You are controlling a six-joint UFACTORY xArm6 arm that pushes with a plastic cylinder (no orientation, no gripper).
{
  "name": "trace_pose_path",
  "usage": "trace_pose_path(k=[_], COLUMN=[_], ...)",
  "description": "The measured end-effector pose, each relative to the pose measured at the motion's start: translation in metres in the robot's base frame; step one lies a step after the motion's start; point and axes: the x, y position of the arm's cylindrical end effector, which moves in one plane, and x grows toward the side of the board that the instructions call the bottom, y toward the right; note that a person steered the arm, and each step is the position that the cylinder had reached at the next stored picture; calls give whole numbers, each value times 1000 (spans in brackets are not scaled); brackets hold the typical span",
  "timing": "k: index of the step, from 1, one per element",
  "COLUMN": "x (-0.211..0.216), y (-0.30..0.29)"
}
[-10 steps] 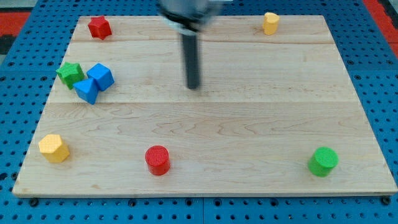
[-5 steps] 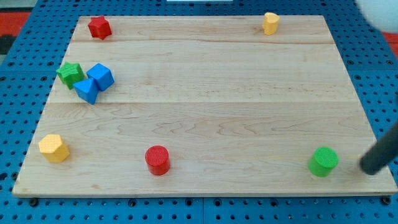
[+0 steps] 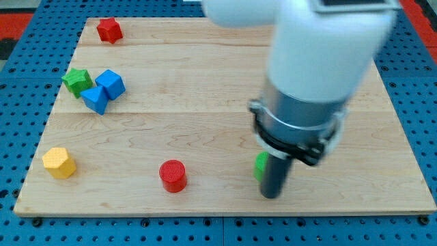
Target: Push green circle into blue blocks
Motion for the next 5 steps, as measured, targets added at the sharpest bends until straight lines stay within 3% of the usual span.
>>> trace_pose_path(k=[1, 2, 3, 4, 5], x=[-27, -24, 6, -18, -61], y=[-42, -43, 7, 20, -27])
